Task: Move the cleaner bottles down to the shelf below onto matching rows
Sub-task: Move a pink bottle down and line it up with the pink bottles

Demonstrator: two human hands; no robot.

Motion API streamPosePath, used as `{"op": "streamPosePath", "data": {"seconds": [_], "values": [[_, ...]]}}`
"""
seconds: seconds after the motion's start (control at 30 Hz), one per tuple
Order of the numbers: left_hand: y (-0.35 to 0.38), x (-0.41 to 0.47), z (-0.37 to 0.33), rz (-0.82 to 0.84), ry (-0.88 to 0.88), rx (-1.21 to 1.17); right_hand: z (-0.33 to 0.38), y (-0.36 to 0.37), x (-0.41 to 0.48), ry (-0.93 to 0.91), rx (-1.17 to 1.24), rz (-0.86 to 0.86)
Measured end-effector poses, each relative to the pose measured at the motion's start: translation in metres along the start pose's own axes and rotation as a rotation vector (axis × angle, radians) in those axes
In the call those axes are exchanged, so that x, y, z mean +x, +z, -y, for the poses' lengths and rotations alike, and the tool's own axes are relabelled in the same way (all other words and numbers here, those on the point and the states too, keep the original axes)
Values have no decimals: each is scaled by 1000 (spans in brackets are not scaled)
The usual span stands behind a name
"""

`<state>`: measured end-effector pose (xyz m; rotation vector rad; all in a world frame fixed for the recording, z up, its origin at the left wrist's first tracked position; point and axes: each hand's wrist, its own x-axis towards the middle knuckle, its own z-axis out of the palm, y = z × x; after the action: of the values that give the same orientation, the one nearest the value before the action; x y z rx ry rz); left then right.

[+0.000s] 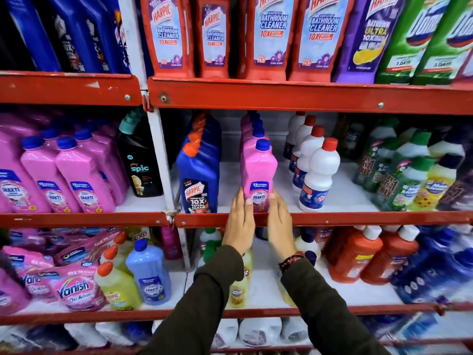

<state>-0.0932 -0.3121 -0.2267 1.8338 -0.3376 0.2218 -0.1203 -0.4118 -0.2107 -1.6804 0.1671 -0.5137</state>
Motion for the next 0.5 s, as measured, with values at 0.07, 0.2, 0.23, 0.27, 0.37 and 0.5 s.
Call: {"op": "streamPosePath", "data": {"seconds": [0.07, 0.2, 0.23, 0.27, 0.37, 0.5], "values": [[3, 9, 0, 19, -50, 19, 0, -3, -2, -3, -8, 8], [6, 11, 3, 28, -38, 71, 1, -8, -3, 2, 3, 14], [7, 10, 3, 22, -34, 63, 0, -9, -4, 2, -3, 26], [7, 9, 3, 15, -35, 53, 0, -9, -3, 4, -8, 38], [10, 7, 4, -6, -18, 61, -1, -11, 0, 4, -25, 57], [10, 6, 2, -22, 9, 59, -2, -14, 2, -5, -21, 103]]}}
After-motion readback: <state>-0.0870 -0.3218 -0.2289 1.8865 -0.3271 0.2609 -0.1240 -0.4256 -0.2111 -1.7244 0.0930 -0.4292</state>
